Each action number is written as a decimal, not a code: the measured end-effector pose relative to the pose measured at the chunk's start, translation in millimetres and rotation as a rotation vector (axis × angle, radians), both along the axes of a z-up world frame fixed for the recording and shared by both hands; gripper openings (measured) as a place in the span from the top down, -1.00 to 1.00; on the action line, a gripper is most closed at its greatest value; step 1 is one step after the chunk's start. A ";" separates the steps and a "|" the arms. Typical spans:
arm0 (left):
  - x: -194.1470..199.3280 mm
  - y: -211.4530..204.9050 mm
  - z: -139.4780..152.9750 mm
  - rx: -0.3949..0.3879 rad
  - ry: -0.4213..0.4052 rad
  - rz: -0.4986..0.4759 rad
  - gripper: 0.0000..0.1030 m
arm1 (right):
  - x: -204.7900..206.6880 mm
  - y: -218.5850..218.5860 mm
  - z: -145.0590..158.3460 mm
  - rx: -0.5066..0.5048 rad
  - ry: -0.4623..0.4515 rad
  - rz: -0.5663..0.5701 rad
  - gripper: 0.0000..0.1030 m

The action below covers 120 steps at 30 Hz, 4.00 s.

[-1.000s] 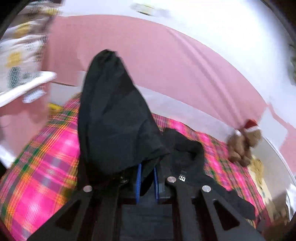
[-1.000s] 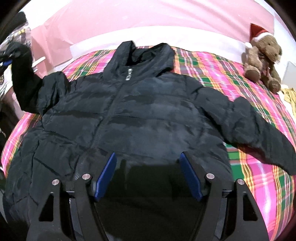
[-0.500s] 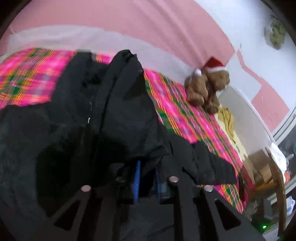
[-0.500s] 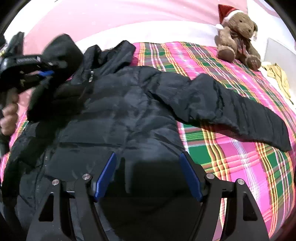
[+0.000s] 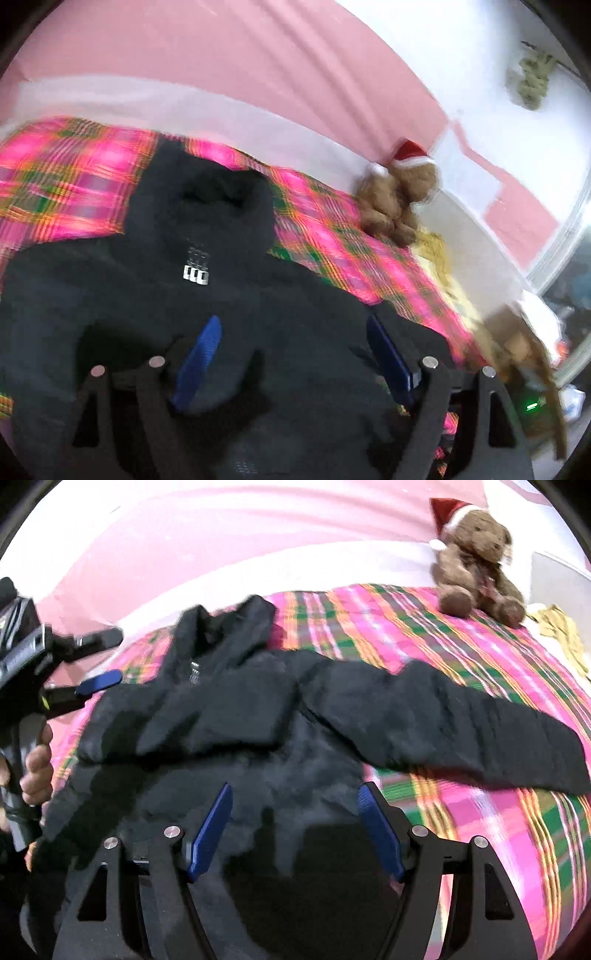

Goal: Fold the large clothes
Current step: 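Release the folded sleeve with the left tool and smooth it flat, then grasp the other sleeve with the right tool and fold it across the body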

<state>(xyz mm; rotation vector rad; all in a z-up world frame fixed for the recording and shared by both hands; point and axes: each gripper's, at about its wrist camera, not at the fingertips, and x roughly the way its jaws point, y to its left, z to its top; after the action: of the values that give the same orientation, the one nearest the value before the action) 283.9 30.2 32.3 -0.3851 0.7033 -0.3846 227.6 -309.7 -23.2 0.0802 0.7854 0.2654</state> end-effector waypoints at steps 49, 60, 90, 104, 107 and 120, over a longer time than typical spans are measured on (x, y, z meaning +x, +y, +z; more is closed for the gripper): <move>-129.7 25.7 -17.9 0.281 0.057 0.196 -0.31 | -28.4 19.4 17.7 -0.106 -0.031 -0.026 0.22; -169.5 -6.4 -18.9 0.281 0.064 0.153 -0.31 | -81.7 -31.6 17.0 -0.067 -0.002 -0.157 0.20; -38.6 -20.4 -71.7 0.373 0.148 0.141 -0.31 | 42.2 -254.3 -75.8 0.348 0.197 -0.630 -0.06; -48.9 -5.8 -62.0 0.350 0.130 0.161 -0.31 | 60.2 -231.8 -21.4 0.294 0.047 -0.604 0.78; -58.2 0.1 -51.0 0.338 0.111 0.172 -0.31 | 49.4 -207.2 19.2 0.276 -0.035 -0.543 0.79; -87.7 33.1 -16.3 0.305 0.051 0.223 -0.31 | 51.7 -29.8 134.2 0.160 -0.191 -0.119 0.79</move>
<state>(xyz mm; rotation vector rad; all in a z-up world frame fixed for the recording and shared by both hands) 196.2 63.3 16.0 -0.1814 0.7474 -0.0538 279.3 -339.5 111.1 0.2481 0.5669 0.2187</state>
